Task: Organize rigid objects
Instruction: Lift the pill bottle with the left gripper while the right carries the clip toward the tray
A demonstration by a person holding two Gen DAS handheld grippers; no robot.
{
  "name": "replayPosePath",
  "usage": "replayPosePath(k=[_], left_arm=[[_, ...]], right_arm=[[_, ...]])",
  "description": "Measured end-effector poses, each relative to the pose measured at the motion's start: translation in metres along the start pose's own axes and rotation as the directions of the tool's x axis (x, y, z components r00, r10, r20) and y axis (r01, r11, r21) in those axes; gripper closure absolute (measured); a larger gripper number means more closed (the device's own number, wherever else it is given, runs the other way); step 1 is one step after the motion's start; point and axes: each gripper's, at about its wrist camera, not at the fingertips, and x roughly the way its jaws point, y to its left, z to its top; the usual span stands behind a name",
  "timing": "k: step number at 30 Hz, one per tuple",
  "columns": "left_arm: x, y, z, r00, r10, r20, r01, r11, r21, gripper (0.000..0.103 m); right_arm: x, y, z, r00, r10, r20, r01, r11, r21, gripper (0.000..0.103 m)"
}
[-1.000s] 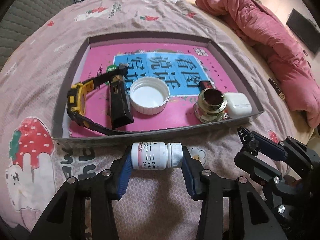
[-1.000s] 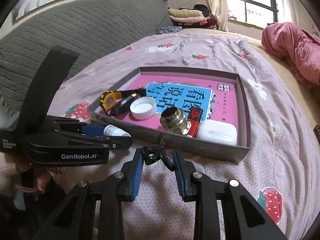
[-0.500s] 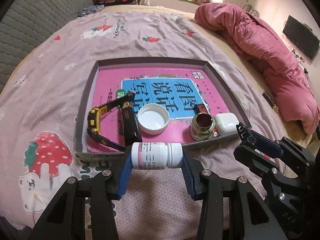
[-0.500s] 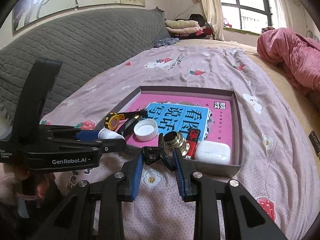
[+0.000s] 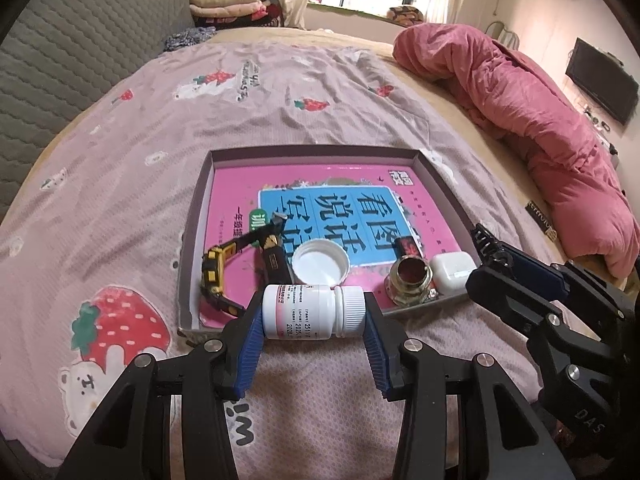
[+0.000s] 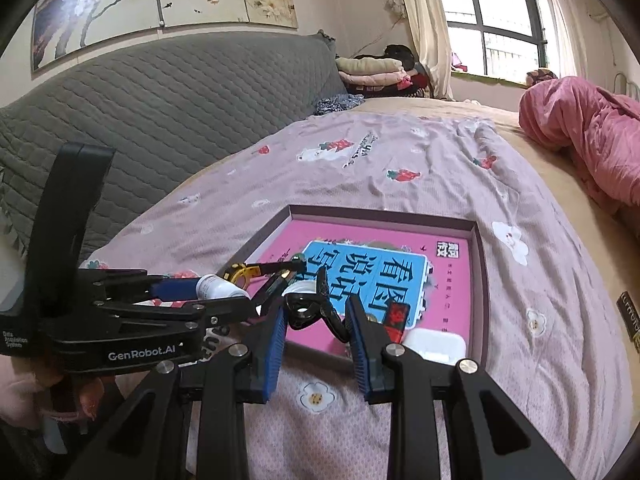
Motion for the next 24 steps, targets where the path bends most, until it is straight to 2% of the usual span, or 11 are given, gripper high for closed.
replayPosePath(k=[17, 24], left_arm=[[-0.002, 0.013, 0.013, 0.999, 0.01, 0.035, -0.01, 1.0, -0.022, 0.056], [0.02, 0.028, 0.016, 0.999, 0.039, -0.001, -0.039, 0.999, -0.031, 0.056]], right_arm=[[0.01, 0.007, 0.02, 1.0, -0.003, 0.02, 0.003, 1.0, -0.006, 0.073], [0.036, 0.013, 0.019, 0.999, -0.009, -0.036, 0.008, 1.0, -0.026, 0.073]])
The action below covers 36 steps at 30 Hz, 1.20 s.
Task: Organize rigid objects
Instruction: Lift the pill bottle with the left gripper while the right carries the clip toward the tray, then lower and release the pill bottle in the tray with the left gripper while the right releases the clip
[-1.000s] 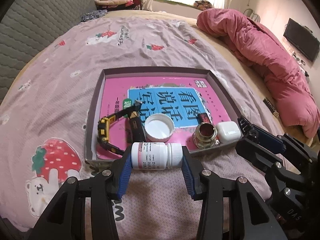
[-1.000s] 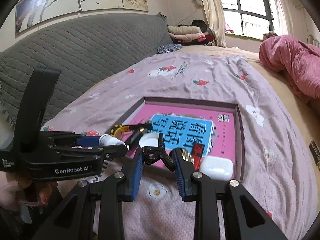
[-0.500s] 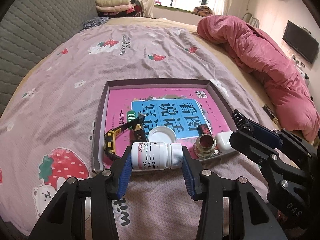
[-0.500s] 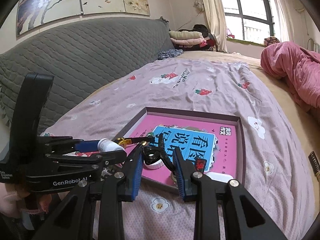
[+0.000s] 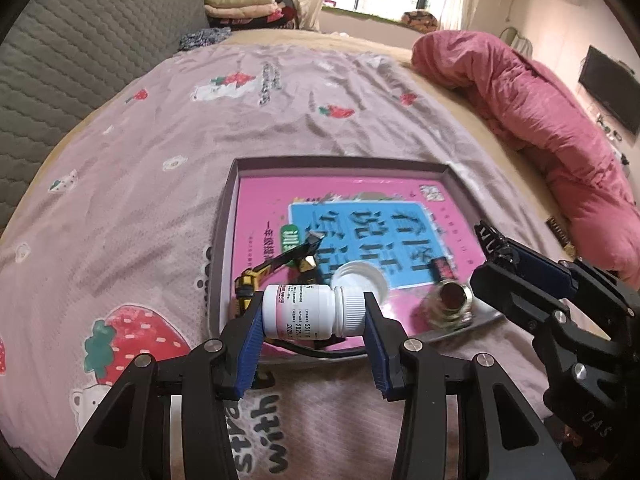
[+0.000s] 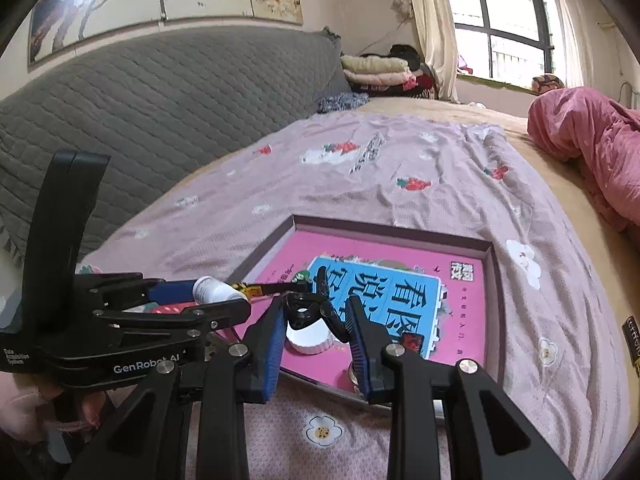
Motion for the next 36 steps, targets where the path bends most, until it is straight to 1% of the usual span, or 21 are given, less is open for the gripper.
replayPosePath(k=[5, 9, 16, 25, 36], left_arm=[[0.019, 0.005, -0.001, 0.999, 0.001, -0.033, -0.001, 1.0, -0.003, 0.056], [0.027, 0.005, -0.001, 0.999, -0.003, -0.047, 0.003, 1.0, -0.002, 0.056], [0.041, 0.005, -0.003, 0.997, -0.008, -0.072, 0.008, 1.0, -0.002, 0.056], [0.046, 0.005, -0.003, 0.997, -0.008, -0.078, 0.008, 1.0, -0.002, 0.056], [0.049, 0.007, -0.004, 0.996, -0.005, -0.084, 0.004, 1.0, -0.009, 0.056]], right_arm=[[0.029, 0.007, -0.011, 0.997, -0.018, -0.073, 0.014, 0.999, -0.048, 0.073], [0.048, 0.011, -0.023, 0.99, -0.026, -0.135, 0.015, 0.997, -0.081, 0.073], [0.066, 0.008, -0.031, 0.984, -0.023, -0.179, 0.01, 0.997, -0.076, 0.073], [0.076, 0.007, -0.028, 0.981, -0.023, -0.195, 0.011, 0.998, -0.061, 0.072], [0.076, 0.007, -0.029, 0.98, -0.026, -0.195, 0.015, 0.998, -0.059, 0.072]])
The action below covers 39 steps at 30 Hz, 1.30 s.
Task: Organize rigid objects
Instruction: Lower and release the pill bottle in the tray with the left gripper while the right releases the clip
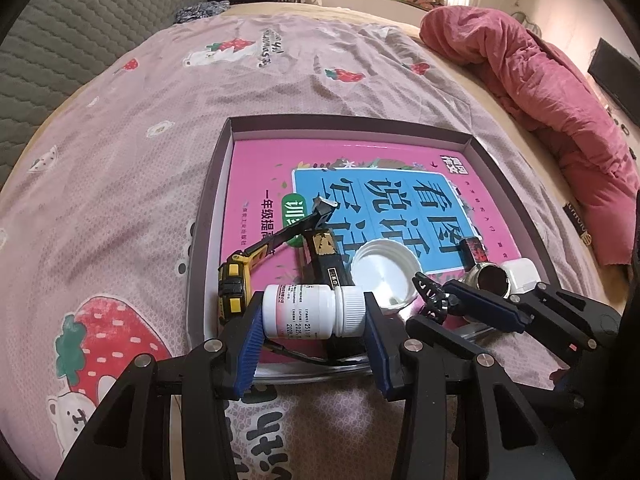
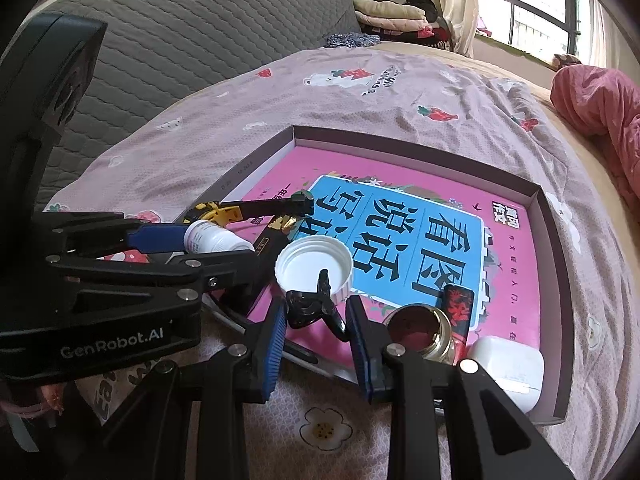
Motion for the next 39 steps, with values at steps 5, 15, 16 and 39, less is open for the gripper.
replayPosePath(k=[5, 15, 16, 39], left_arm=[[0.0, 0.001, 0.0, 1.0, 0.002, 0.001, -0.002, 1.0, -0.005, 0.056], [-0.001, 0.002, -0.001, 1.0, 0.007, 0.0, -0.007, 1.0, -0.005, 0.056], [-0.001, 0.002, -0.001, 1.0, 0.008, -0.001, -0.008, 1.0, -0.006, 0.056], [-0.018, 0.0, -0.002, 0.999, 0.028, 0.017, -0.028, 1.0, -0.009, 0.042]], right_arm=[[0.0, -0.001, 0.0, 1.0, 0.003, -0.001, -0.003, 1.0, 0.012, 0.072], [-0.012, -0.004, -0.002, 1.0, 0.002, 0.021, -0.003, 1.0, 0.027, 0.061], [-0.015, -0.005, -0.002, 1.0, 0.002, 0.026, -0.003, 0.999, 0.035, 0.06], [-0.058, -0.02, -0.001, 0.992, -0.055, 0.115, 0.043, 0.993, 0.108, 0.051]])
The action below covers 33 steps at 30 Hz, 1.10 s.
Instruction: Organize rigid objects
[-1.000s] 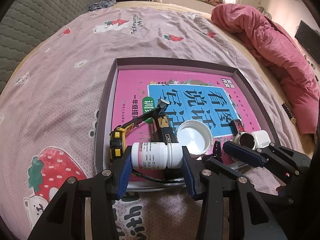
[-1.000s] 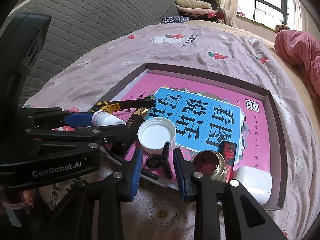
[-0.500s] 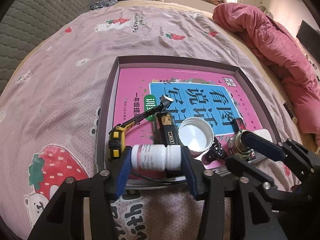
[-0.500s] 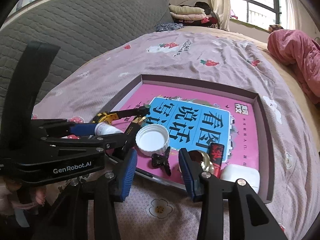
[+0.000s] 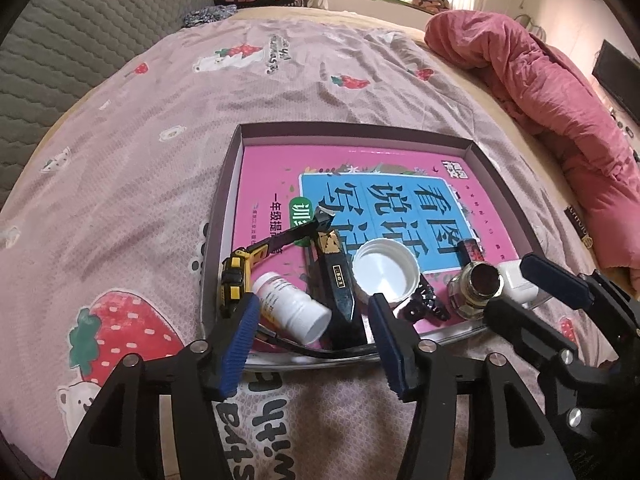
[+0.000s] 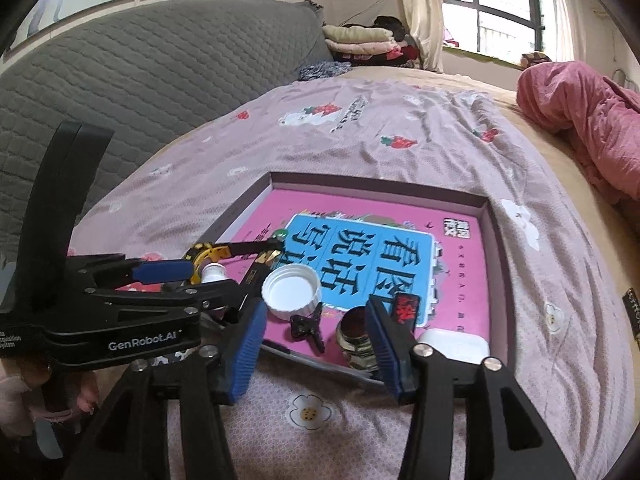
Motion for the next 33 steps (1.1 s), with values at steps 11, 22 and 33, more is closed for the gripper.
replayPosePath(k=[11, 22, 33], left_arm=[[-0.024, -0.008, 0.0, 0.999, 0.01, 0.049, -0.011, 1.0, 0.016, 0.034], [-0.06, -0.011, -0.013, 0.992, -0.021, 0.121, 0.022, 1.0, -0.009, 0.027], [-0.074, -0.029, -0.052, 0.994, -0.007, 0.105, 0.002, 0.999, 0.043, 0.027]], right_arm=[[-0.024, -0.014, 0.0, 0.997, -0.048, 0.053, 0.044, 0.997, 0.069, 0.043], [-0.051, -0.014, -0.008, 0.993, -0.079, 0.092, 0.071, 0.994, 0.088, 0.041], [-0.071, -0.018, -0.031, 0.988, -0.124, 0.089, 0.113, 0.987, 0.118, 0.041]])
